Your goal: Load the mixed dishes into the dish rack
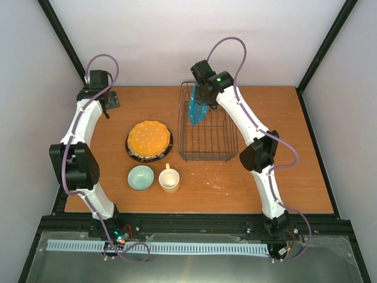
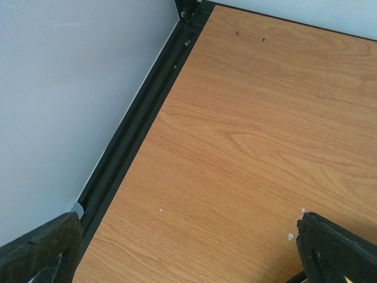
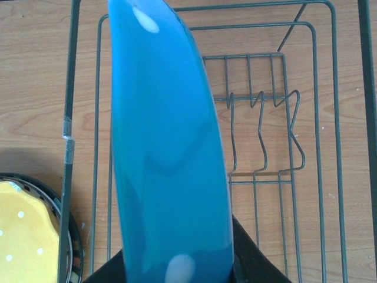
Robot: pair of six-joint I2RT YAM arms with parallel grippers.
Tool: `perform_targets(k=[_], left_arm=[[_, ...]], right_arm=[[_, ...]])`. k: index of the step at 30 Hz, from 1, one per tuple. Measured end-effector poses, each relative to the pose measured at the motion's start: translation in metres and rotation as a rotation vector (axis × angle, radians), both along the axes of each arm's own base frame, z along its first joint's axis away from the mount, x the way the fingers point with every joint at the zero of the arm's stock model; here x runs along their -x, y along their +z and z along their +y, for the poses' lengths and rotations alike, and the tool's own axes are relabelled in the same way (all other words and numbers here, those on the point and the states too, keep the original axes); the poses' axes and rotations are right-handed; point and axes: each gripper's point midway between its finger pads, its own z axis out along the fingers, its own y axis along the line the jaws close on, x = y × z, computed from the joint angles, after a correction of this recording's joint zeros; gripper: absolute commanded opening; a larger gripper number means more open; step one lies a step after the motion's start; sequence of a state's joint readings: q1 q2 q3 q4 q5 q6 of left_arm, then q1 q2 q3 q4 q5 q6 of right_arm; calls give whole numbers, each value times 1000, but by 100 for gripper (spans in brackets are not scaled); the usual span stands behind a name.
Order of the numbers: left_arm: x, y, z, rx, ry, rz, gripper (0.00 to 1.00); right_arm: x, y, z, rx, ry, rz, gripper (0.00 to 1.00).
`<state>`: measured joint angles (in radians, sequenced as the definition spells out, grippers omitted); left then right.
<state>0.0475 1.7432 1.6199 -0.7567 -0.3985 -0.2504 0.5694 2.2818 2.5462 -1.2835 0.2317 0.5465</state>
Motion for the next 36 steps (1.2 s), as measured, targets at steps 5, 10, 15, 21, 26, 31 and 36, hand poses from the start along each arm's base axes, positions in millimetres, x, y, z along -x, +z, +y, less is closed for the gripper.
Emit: perform_targets(k=[5, 10, 15, 21, 26, 31, 36], left_arm=[[-1, -10, 3, -15, 5, 28, 100], [-1, -14, 5, -29, 12, 42, 100], [0, -13, 7, -47, 14, 47, 100], [0, -18, 8, -49, 12, 60, 100], [3, -28, 7, -45, 10, 86, 100], [6, -34, 7, -43, 9, 102, 100], [8, -39, 7, -43, 9, 115, 100]], right_arm=[[-5, -10, 7, 22, 10, -5, 3], [-9, -23, 14, 60, 33, -7, 3], [-10, -26, 15, 74, 47, -8, 3], [-11, -27, 18, 101, 72, -16, 3], [-11, -28, 20, 115, 78, -23, 3], [-14, -32, 21, 114, 67, -25, 3], [-17, -53, 22, 141, 60, 4, 3]])
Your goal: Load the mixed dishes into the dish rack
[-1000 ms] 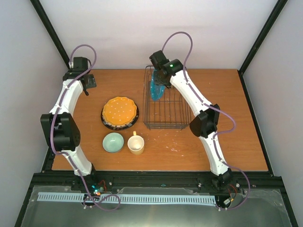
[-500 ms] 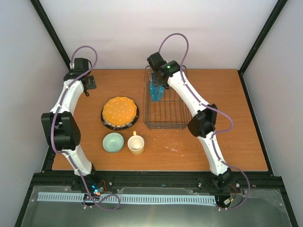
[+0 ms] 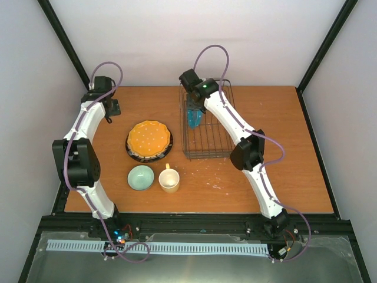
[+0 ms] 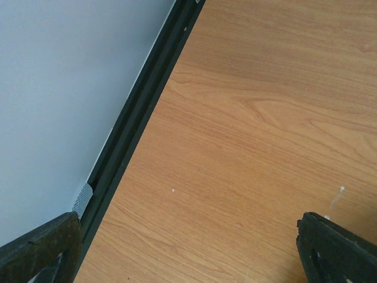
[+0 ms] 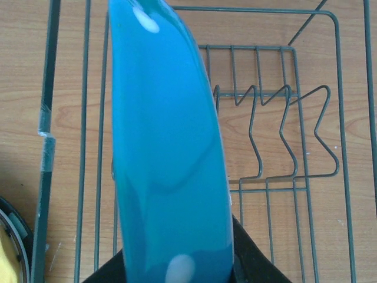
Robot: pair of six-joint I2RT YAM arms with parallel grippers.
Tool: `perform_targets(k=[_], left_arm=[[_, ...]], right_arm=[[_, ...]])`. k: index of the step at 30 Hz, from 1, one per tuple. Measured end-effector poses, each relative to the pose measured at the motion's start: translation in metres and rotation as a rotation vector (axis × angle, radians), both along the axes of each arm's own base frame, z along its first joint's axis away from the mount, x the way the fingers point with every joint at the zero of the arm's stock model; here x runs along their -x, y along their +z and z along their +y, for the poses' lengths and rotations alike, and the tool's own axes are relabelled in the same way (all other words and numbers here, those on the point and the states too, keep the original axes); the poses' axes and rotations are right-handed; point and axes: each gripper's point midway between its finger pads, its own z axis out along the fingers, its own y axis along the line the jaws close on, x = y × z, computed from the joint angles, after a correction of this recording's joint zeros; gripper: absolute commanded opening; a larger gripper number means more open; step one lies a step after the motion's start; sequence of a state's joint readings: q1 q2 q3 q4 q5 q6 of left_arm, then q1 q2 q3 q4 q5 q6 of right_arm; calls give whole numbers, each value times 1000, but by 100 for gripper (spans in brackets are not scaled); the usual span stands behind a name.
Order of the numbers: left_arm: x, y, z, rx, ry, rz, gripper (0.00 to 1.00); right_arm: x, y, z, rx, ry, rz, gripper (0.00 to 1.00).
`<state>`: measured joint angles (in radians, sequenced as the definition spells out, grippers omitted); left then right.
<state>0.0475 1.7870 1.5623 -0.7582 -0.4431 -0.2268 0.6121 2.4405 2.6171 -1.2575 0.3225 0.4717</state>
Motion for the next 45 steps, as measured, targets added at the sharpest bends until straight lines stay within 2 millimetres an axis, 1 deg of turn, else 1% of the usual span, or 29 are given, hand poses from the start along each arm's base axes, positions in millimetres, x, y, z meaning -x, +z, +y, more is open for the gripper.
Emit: perform_targets(k=[2, 4, 6, 9, 12, 15, 19, 22, 25, 29, 33, 36, 39, 41, 43, 45], left_arm=[[2, -4, 0, 1, 0, 10, 100], [4, -7, 0, 1, 0, 19, 100], [4, -8, 0, 1, 0, 22, 100], [4, -9, 0, 2, 0, 22, 100], [6, -11, -1, 3, -1, 27, 100], [10, -16, -2, 9, -5, 38, 100], [12, -20, -5, 24, -14, 43, 100], [11, -19, -6, 29, -18, 39, 100], [10, -19, -7, 35, -22, 33, 100], [7, -21, -13, 68, -45, 25, 100], [6, -27, -29, 149, -108, 23, 100], [7, -32, -43, 212, -162, 23, 99], [8, -34, -54, 262, -206, 25, 95], [9, -35, -58, 285, -223, 25, 89], [9, -36, -63, 309, -244, 27, 80], [11, -39, -70, 339, -274, 38, 63]], right_arm=[[1, 4, 1, 7, -5, -14, 3], [2, 4, 1, 9, -4, -10, 4], [2, 3, 2, 9, -2, -9, 16], [2, 4, 3, 6, 0, -10, 20], [2, 3, 5, -2, 4, -7, 29], [-1, 4, 11, -29, 13, -17, 39], [-4, -1, 18, -51, 29, -17, 50], [-6, -4, 21, -60, 34, -14, 53], [-7, -4, 22, -65, 39, -21, 58], [-10, -1, 23, -66, 38, -38, 60], [-16, 4, 21, -58, 25, -75, 61], [-17, 12, 18, -54, 17, -101, 61], [-19, 24, 16, -59, 10, -134, 62], [-20, 32, 13, -56, 3, -153, 62], [-20, 41, 8, -47, -11, -174, 62], [-20, 52, -2, -31, -38, -198, 63]])
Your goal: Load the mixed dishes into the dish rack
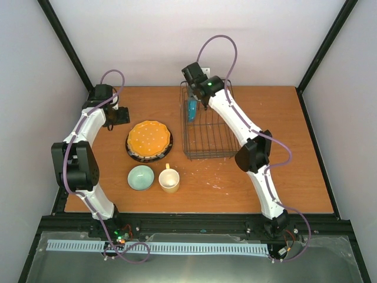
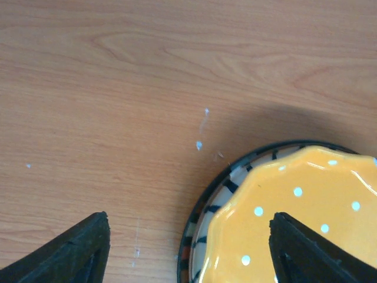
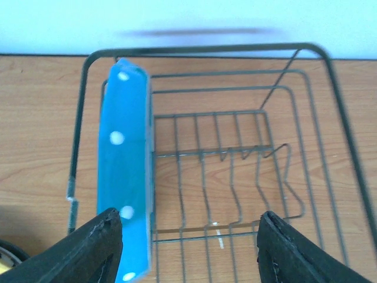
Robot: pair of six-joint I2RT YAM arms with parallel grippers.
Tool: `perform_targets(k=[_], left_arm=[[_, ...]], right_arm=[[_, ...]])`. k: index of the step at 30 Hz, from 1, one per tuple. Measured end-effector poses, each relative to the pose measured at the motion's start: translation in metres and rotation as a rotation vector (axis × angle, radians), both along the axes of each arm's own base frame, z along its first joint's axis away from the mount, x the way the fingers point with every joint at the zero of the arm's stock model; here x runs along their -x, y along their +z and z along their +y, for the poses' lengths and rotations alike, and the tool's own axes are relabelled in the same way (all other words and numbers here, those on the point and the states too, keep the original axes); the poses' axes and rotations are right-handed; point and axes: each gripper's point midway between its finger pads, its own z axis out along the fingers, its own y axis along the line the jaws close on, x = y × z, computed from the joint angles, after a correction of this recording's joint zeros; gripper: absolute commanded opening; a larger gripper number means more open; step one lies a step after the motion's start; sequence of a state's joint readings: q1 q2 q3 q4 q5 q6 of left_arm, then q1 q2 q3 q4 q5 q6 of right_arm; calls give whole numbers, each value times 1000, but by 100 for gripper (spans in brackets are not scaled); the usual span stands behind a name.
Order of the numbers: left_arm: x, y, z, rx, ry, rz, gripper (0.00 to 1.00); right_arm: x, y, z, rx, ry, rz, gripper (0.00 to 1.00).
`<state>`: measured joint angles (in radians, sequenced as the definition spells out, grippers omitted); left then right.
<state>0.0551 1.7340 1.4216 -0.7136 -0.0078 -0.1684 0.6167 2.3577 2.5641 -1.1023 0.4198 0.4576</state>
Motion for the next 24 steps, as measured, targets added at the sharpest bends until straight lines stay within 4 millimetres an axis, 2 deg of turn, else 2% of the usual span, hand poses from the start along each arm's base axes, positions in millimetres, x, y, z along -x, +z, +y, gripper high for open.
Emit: perform_targets(k=[2, 4, 11, 13, 15, 21, 24], left_arm=[[5, -6, -8, 37, -27, 22, 50], [12, -14, -15, 70, -55, 54, 45], [37, -52, -36, 187, -105, 203, 45], [41, -61, -40, 208, -110, 236, 44], [43, -68, -42, 223, -113, 260, 42], [45, -79, -45, 234, -117, 292, 38], [48, -83, -45, 234, -117, 304, 38]], right_arm=[[2, 12, -12, 9, -33, -22, 63], [4, 24, -27, 7, -70, -39, 63], [-3, 74, -100, -51, -213, -122, 63], [-6, 81, -112, -59, -237, -140, 63], [-7, 82, -117, -60, -245, -143, 63], [-4, 60, -113, -35, -225, -92, 63], [-4, 57, -112, -37, -217, -84, 63]])
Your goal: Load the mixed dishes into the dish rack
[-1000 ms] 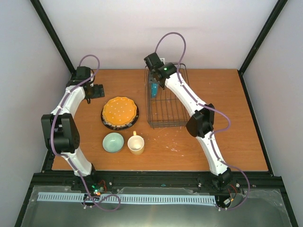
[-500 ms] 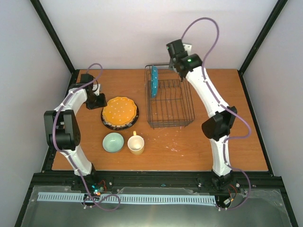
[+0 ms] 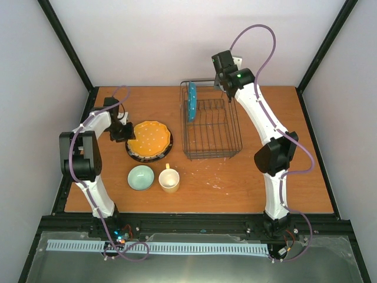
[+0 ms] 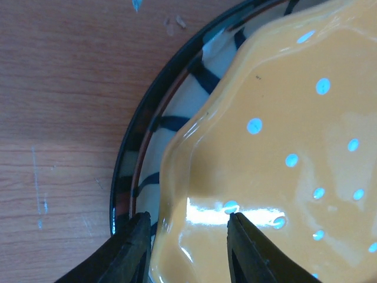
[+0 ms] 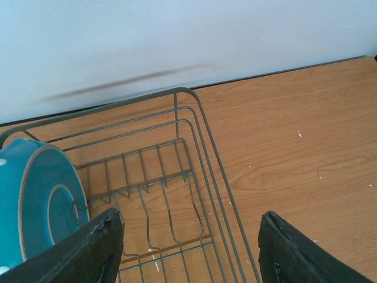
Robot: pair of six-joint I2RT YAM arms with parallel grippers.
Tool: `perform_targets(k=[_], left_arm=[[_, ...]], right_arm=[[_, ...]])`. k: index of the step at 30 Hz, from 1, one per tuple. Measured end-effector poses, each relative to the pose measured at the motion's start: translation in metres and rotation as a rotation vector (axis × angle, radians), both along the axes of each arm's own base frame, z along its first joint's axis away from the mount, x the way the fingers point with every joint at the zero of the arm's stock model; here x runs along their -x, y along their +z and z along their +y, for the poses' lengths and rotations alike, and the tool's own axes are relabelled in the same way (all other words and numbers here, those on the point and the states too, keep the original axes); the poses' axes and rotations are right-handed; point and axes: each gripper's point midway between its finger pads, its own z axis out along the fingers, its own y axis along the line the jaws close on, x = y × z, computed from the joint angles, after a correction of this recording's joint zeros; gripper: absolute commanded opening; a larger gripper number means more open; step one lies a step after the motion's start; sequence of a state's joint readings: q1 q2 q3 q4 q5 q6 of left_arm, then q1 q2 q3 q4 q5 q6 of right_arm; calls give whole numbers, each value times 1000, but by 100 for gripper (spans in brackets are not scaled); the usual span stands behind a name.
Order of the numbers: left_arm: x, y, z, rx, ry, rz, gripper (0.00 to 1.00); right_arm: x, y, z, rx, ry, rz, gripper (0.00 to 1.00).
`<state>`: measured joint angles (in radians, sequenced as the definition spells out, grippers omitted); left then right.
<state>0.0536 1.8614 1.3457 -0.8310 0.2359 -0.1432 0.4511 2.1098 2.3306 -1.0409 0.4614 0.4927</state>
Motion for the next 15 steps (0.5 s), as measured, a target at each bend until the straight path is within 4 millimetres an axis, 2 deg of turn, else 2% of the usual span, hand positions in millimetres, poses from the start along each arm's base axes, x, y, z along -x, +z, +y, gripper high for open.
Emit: perform_targets(k=[5, 8, 10, 15], left_arm=[[9, -12, -3, 5, -5, 33, 30], [11, -17, -3, 5, -8, 38, 16], [13, -19, -3, 8, -10, 40, 1], [15, -17, -14, 69, -35, 36, 1]], right_arm=[[-2, 1, -1, -4, 5, -6, 63], [-3, 2, -1, -4, 6, -8, 63], [-3, 2, -1, -2, 8, -8, 63], [-3, 2, -1, -4, 10, -7, 63]])
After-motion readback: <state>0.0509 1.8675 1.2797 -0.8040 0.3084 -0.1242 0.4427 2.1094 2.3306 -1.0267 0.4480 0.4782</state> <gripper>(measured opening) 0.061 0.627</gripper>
